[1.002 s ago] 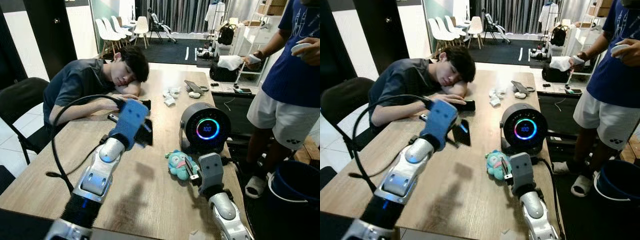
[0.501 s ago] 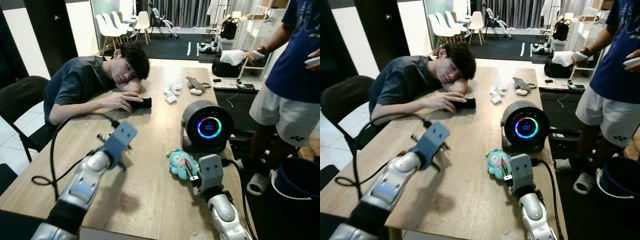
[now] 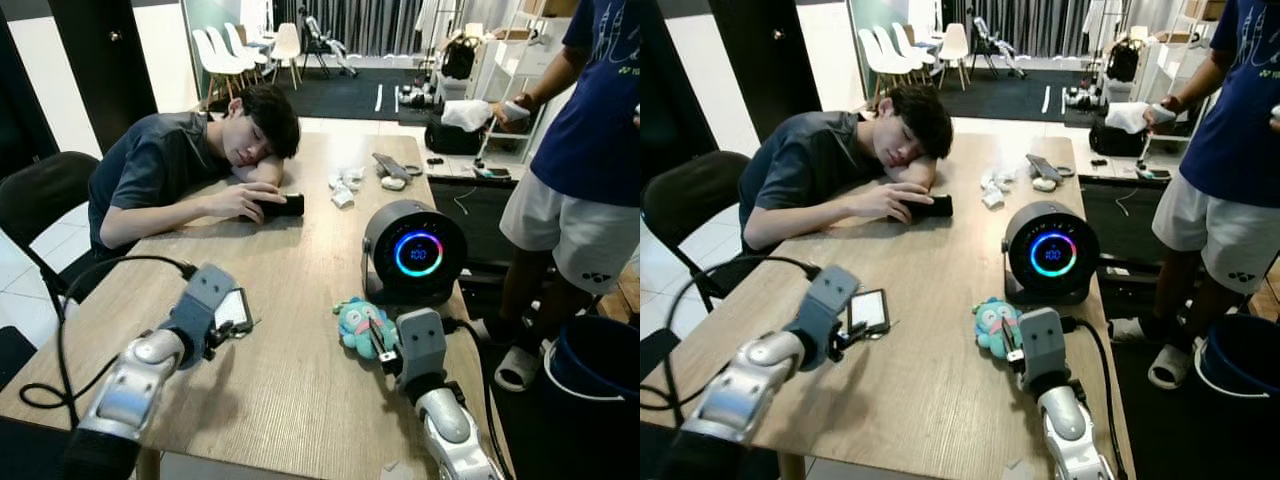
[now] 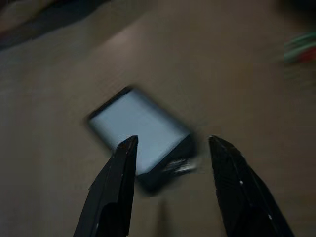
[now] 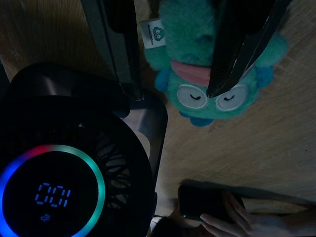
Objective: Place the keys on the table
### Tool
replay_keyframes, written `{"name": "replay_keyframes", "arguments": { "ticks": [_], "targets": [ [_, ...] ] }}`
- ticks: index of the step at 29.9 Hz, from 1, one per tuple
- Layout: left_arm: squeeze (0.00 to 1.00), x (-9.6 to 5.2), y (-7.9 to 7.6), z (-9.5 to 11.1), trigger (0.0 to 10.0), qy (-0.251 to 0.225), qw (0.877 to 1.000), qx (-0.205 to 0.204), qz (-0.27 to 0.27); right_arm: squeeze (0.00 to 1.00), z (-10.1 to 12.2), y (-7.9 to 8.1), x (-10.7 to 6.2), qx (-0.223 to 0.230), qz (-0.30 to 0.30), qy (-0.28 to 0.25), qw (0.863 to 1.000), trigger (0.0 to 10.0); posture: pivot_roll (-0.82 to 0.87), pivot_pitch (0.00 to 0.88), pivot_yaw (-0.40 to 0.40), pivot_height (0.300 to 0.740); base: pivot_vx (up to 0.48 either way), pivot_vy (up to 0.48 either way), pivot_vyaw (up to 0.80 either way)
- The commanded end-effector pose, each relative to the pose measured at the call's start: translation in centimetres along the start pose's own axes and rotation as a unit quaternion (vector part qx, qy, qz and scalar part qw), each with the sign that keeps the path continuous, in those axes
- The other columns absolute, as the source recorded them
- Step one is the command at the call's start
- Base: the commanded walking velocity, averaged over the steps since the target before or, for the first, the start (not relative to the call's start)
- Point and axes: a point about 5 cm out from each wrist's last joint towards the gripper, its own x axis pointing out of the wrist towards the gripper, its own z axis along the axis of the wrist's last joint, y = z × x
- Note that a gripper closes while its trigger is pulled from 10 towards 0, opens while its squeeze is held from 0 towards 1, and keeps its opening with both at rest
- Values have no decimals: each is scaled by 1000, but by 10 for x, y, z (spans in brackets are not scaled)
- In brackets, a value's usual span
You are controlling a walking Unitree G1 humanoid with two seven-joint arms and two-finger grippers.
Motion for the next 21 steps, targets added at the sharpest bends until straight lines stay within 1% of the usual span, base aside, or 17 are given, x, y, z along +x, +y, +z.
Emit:
{"name": "replay_keyframes", "arguments": {
  "ticks": [1, 3, 4, 5, 6, 7, 8, 9, 10, 11, 12, 15, 16, 21],
  "targets": [
    [0, -8, -4, -5, 10000, -5, 999, -20, -26, 0, -3, 3, -1, 3, 6, 8, 1000, 10000, 119, 112, 27, 740, 0, 0, 0],
    [0, -10, -3, -6, 10000, -5, 999, -17, -28, 0, -3, 3, -2, 3, 7, 9, 1000, 10000, 119, 112, 27, 740, 0, 0, 0],
    [0, -13, -1, -9, 10000, 0, 1000, -6, -18, 0, -3, 3, -2, 3, 7, 9, 1000, 10000, 119, 112, 26, 740, 0, 0, 0],
    [0, -13, -1, -9, 10000, 0, 1000, -6, -18, 0, -3, 3, -2, 3, 7, 9, 1000, 10000, 119, 112, 26, 740, 0, 0, 0],
    [0, -16, 3, -12, 10000, 3, 1000, 6, -2, 0, -4, 4, -2, 3, 8, 9, 1000, 10000, 119, 112, 26, 740, 0, 0, 0],
    [0, -16, 3, -12, 10000, 3, 1000, 6, -2, 0, -4, 4, -2, 3, 8, 9, 1000, 10000, 119, 112, 26, 740, 0, 0, 0],
    [0, -17, 5, -14, 10000, 4, 1000, 13, 10, 0, -4, 4, -3, 4, 8, 9, 1000, 10000, 119, 112, 26, 740, 0, 0, 0],
    [0, -20, 9, -15, 10000, -1, 999, 21, 33, 0, -4, 4, -3, 4, 8, 10, 1000, 10000, 122, 110, 23, 740, 0, 0, 0],
    [0, -23, 11, -15, 10000, -18, 997, 29, 73, 0, -3, 5, -4, 8, 10, 7, 1000, 10000, 122, 108, 21, 740, 0, 0, 0],
    [0, -23, 11, -15, 10000, -18, 997, 29, 73, 0, -3, 5, -4, 8, 10, 7, 1000, 10000, 122, 108, 21, 740, 0, 0, 0],
    [0, -26, 10, -13, 10000, -32, 995, 27, 94, 0, -3, 6, -5, 11, 11, 4, 1000, 10000, 123, 107, 18, 740, 0, 0, 0],
    [0, -28, 8, -12, 10000, -43, 994, 16, 103, 0, -2, 7, -4, 13, 12, 3, 1000, 10000, 122, 106, 16, 740, 0, 0, 0],
    [0, -30, 6, -9, 10000, -59, 992, 17, 113, 0, -1, 8, -3, 14, 14, 1, 1000, 10000, 123, 104, 15, 740, 0, 0, 0],
    [0, -34, 4, -9, 10000, -69, 991, 13, 116, 0, 0, 8, -2, 15, 16, 0, 1000, 10000, 125, 101, 12, 740, 0, 0, 0]
  ]
}}
